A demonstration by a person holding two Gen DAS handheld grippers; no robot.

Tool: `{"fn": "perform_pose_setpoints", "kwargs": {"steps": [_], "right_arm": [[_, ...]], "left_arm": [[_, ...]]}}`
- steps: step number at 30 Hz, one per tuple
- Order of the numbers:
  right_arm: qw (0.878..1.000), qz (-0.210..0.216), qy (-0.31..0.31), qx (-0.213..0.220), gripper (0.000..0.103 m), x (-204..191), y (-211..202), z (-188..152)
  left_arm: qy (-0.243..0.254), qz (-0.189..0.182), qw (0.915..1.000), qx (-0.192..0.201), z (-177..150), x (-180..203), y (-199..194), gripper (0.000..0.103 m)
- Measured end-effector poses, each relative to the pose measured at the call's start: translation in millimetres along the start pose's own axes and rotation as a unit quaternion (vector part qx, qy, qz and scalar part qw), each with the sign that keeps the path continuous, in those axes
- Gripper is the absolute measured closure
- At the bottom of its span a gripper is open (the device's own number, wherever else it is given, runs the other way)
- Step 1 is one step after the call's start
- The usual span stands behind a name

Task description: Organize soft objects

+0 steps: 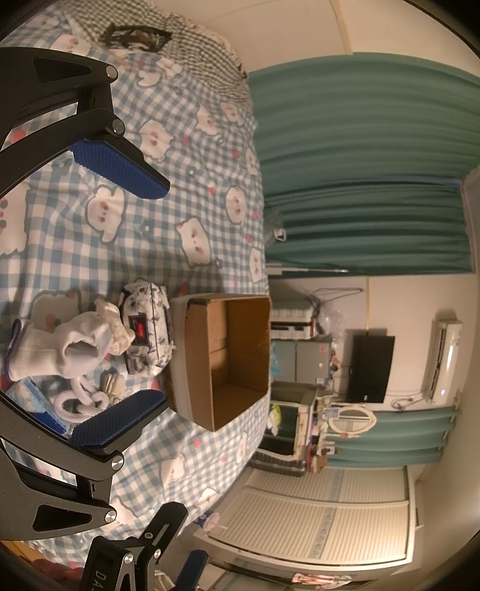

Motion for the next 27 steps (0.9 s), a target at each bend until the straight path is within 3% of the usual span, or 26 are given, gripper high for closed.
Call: {"fn": "perform_pose_setpoints", "kwargs": {"steps": [12,20,27], "right_arm": [[1.000,-0.002,0.004,0.001,0.000,3.8,-3.0,1.9],[1.000,0.020,-0.001,0.003,0.000,0.4,-23.5,12.2],[0.999,0.022,-0.032,-0.012,0.000,-14.9,-40.6,0.3]], "left_arm": [[0.002,-0.001,1.0000,0.004,2.0,1.4,-1.6,0.000],[-0.009,-0.008,0.9999,0.006,10.2,-4.0,-30.0,0.000],[0.004,0.007,0.9997,-0.025,-1.7,-10.2,-49.1,0.000]]}}
Point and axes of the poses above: each gripper's, at about its wrist camera, not at the fingertips, and y roughly the way its jaws point, x to its right, z to its top, the point moved 10 cm from there along y, roughly the way its jaws point, and after that the axes turned 3 degrees about y, right-handed, at the moved point
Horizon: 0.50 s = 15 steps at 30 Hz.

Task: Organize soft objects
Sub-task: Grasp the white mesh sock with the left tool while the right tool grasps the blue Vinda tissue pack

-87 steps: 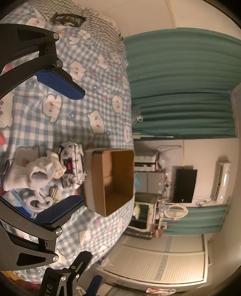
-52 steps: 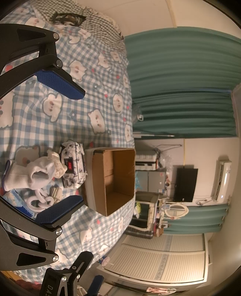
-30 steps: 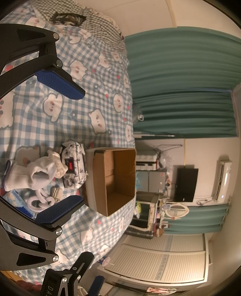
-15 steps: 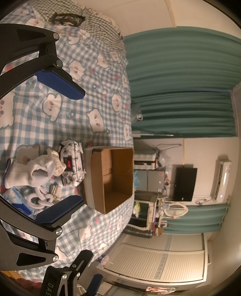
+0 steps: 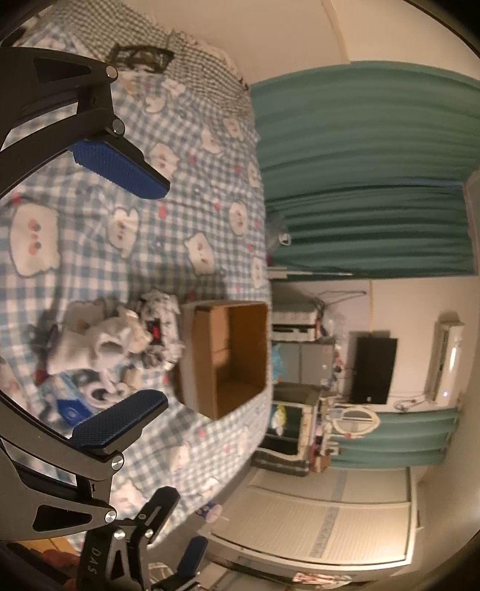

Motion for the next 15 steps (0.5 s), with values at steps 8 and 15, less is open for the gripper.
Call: {"fn": "perform_pose_setpoints", "kwargs": {"steps": [8,15], "right_arm": [[0.996,0.008,-0.040,-0.080,0.000,-22.3,35.8,-65.3],[0.981,0.044,-0.085,-0.167,0.000,-54.5,72.7,-124.2]], "left_arm": [[0.000,-0.002,0.9983,-0.059,-57.3,-2.1,29.8,0.000],[0.014,-0.006,0.9949,-0.099,-88.1,-1.6,59.0,0.001]]}}
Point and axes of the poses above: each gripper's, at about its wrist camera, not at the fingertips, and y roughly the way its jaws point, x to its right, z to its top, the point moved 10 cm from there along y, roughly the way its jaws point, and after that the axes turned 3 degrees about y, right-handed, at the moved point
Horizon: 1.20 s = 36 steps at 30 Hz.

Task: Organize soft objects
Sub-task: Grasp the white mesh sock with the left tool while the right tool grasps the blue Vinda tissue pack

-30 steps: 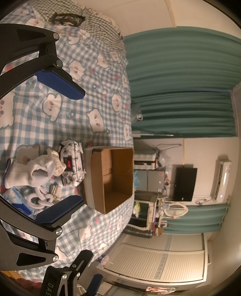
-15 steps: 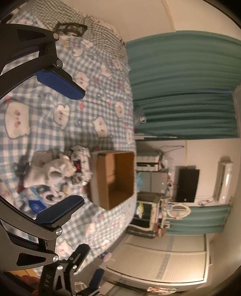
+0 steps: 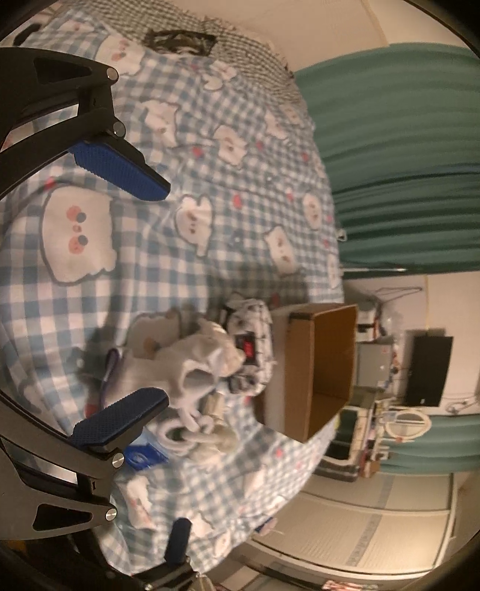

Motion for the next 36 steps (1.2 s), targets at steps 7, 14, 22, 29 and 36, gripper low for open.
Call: {"fn": "perform_pose_setpoints", "kwargs": {"steps": [7,14,22,29,36], "right_arm": [[0.998,0.016,-0.018,-0.059,0.013,-21.6,38.2,-14.5],[0.993,0.026,-0.021,-0.113,0.016,-27.5,61.1,-24.8],[0.994,0.018,-0.015,-0.106,0.039,-21.7,56.8,-20.7],[0.999,0.019,0.025,-0.026,0.040,9.1,1.7,20.2],[0.996,0.008,0.091,-0.013,0.040,47.8,2.4,33.3]], "left_arm": [[0.000,-0.015,0.9993,-0.035,-18.6,-2.2,28.3,0.005],[-0.004,-0.025,0.9985,-0.048,-22.1,-3.2,37.8,0.007],[0.008,-0.030,0.9988,-0.038,-15.2,2.5,31.2,0.009],[0.008,-0.043,0.9984,-0.037,1.8,13.0,28.7,0.017],[0.013,-0.076,0.9956,-0.052,10.9,51.6,49.0,0.021]]}}
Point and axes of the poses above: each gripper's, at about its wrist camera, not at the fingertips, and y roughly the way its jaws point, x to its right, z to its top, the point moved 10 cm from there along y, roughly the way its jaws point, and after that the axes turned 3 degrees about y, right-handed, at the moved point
